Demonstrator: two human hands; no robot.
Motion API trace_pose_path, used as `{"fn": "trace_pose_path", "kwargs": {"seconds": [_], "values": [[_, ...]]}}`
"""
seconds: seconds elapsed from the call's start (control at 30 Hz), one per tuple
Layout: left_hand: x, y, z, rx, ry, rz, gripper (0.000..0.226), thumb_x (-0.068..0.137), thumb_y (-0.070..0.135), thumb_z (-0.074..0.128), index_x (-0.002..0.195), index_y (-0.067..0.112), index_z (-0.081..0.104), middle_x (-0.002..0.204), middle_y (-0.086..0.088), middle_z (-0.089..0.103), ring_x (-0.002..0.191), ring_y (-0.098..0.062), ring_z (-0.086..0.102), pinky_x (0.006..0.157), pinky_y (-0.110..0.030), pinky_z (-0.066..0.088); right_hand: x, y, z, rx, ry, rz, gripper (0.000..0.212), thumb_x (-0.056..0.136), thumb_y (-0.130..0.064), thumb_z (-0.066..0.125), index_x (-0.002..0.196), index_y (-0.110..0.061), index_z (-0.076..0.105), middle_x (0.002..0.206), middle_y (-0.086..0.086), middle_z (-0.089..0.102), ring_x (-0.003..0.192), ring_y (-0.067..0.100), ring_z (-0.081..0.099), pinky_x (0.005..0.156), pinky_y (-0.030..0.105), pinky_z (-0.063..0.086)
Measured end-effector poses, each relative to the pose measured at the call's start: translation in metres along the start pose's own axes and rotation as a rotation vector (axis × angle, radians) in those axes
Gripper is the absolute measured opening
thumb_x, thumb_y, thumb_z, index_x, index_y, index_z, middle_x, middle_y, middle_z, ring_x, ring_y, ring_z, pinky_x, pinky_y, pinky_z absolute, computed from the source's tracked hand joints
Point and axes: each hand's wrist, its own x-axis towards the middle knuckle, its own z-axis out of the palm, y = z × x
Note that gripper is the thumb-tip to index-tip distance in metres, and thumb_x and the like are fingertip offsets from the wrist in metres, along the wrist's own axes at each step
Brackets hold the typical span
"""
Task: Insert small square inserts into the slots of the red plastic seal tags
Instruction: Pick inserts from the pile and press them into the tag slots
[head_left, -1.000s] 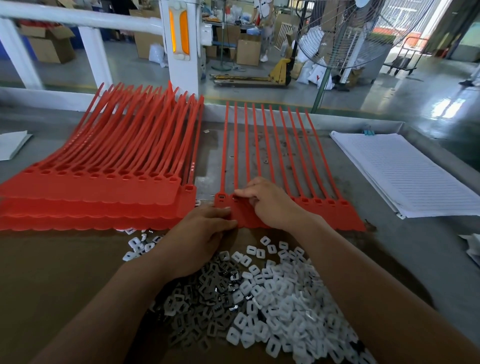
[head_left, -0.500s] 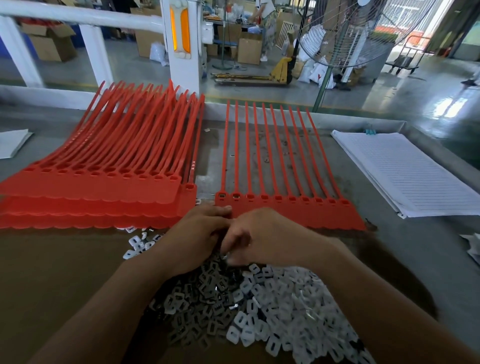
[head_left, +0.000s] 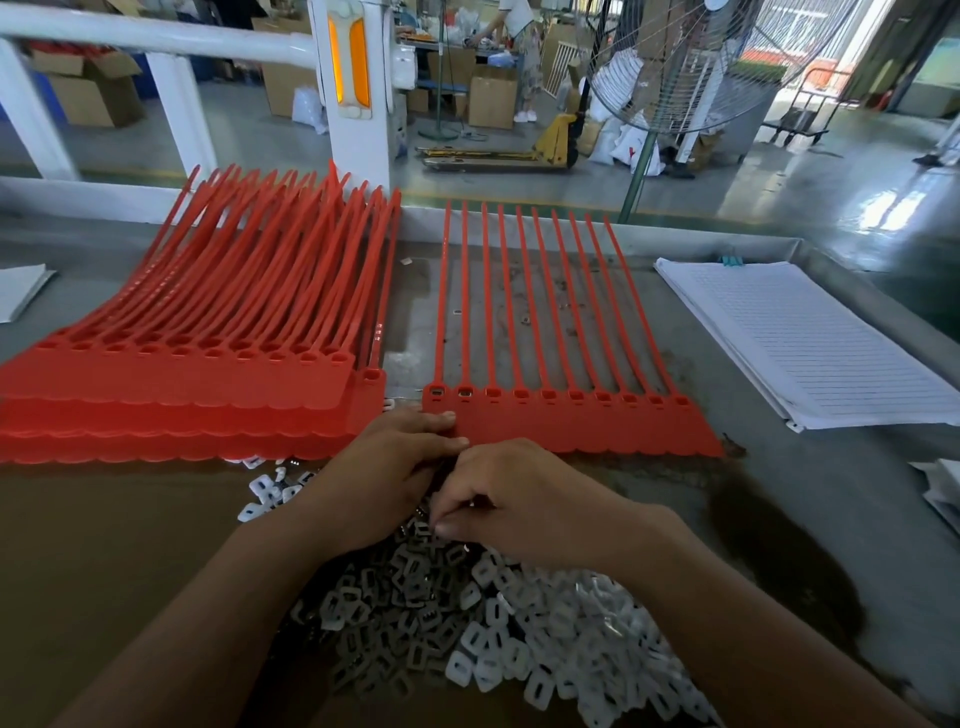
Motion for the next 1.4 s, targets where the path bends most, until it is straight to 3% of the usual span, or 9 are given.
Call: {"fn": "trace_pose_path", "kwargs": {"seconds": [0.47, 0.6, 0.7, 0.83, 0.9, 1.07, 1.2, 1.33, 1.4], "values": [[0.0, 0.0, 0.001, -0.02, 0.018, -0.016, 0.035, 0.094, 0.015, 0.046, 0.126, 0.026, 0.053, 0.144, 0.011, 0.033, 0.133, -0.002, 0.018, 0.104, -0.011, 0.007, -0.005, 0.008, -0.002, 0.118, 0.047, 0.019, 0.019, 0.086, -0.01, 0.062, 0.104, -0.012, 0.069, 0.099, 0.002, 0.07, 0.087, 0.002, 0.061, 0.078, 0.014, 0.049], [0.0, 0.0, 0.002, -0.014, 0.01, -0.001, 0.034, 0.094, 0.015, 0.045, 0.124, 0.028, 0.055, 0.145, 0.01, 0.033, 0.133, -0.002, 0.019, 0.102, -0.01, 0.008, -0.006, 0.011, -0.004, 0.18, 0.105, 0.04, 0.021, 0.087, -0.009, 0.061, 0.106, -0.01, 0.068, 0.087, -0.005, 0.068, 0.067, -0.011, 0.058, 0.063, 0.004, 0.045], [0.0, 0.0, 0.001, -0.003, 0.006, 0.009, 0.036, 0.093, 0.011, 0.044, 0.122, 0.029, 0.056, 0.144, 0.009, 0.034, 0.133, -0.005, 0.021, 0.105, -0.016, 0.013, -0.006, 0.015, -0.006, 0.262, 0.16, 0.101, 0.019, 0.088, -0.004, 0.058, 0.103, -0.01, 0.068, 0.072, -0.009, 0.064, 0.063, -0.001, 0.064, 0.059, 0.008, 0.049], [0.0, 0.0, 0.001, 0.016, -0.007, 0.017, 0.04, 0.093, 0.01, 0.044, 0.127, 0.029, 0.051, 0.144, 0.011, 0.033, 0.132, -0.005, 0.021, 0.109, -0.022, 0.017, -0.004, 0.02, -0.01, 0.291, 0.223, 0.161, 0.029, 0.087, 0.002, 0.055, 0.104, -0.016, 0.069, 0.081, -0.008, 0.065, 0.077, 0.005, 0.067, 0.071, 0.011, 0.051], [0.0, 0.0, 0.001, 0.015, -0.002, 0.01, 0.041, 0.093, 0.011, 0.044, 0.129, 0.031, 0.049, 0.144, 0.012, 0.033, 0.132, -0.004, 0.02, 0.107, -0.02, 0.015, -0.004, 0.023, -0.012, 0.322, 0.234, 0.18, 0.029, 0.086, 0.003, 0.055, 0.098, -0.019, 0.07, 0.079, -0.006, 0.066, 0.078, 0.005, 0.067, 0.073, 0.014, 0.052], [0.001, -0.001, 0.002, 0.018, 0.025, -0.009, 0.036, 0.094, 0.015, 0.043, 0.127, 0.028, 0.052, 0.144, 0.011, 0.034, 0.132, -0.003, 0.019, 0.1, -0.01, 0.007, -0.002, 0.028, -0.015, 0.405, 0.349, 0.221, 0.01, 0.081, -0.004, 0.067, 0.082, -0.013, 0.068, 0.069, 0.002, 0.066, 0.059, 0.009, 0.067, 0.06, 0.019, 0.056], [0.001, -0.001, 0.001, 0.014, 0.014, -0.008, 0.038, 0.094, 0.013, 0.042, 0.128, 0.027, 0.05, 0.145, 0.011, 0.033, 0.134, -0.004, 0.016, 0.103, -0.013, 0.005, 0.007, 0.034, -0.021, 0.296, 0.364, 0.286, 0.019, 0.082, -0.008, 0.067, 0.072, -0.024, 0.063, 0.066, -0.003, 0.065, 0.059, 0.007, 0.065, 0.061, 0.02, 0.055], [0.0, 0.0, -0.001, 0.003, 0.023, 0.011, 0.037, 0.094, 0.012, 0.043, 0.127, 0.026, 0.051, 0.144, 0.01, 0.034, 0.133, -0.004, 0.019, 0.103, -0.012, 0.007, 0.022, 0.041, -0.028, 0.374, 0.386, 0.37, 0.023, 0.088, -0.004, 0.057, 0.071, -0.02, 0.06, 0.068, 0.0, 0.064, 0.063, 0.009, 0.064, 0.062, 0.02, 0.056], [0.0, 0.0, -0.001, 0.003, 0.028, 0.015, 0.036, 0.094, 0.013, 0.042, 0.127, 0.025, 0.052, 0.144, 0.01, 0.035, 0.133, -0.004, 0.02, 0.103, -0.012, 0.008, 0.029, 0.045, -0.031, 0.285, 0.398, 0.384, 0.023, 0.089, -0.007, 0.055, 0.071, -0.02, 0.059, 0.068, -0.005, 0.062, 0.064, 0.008, 0.061, 0.06, 0.02, 0.054]]}}
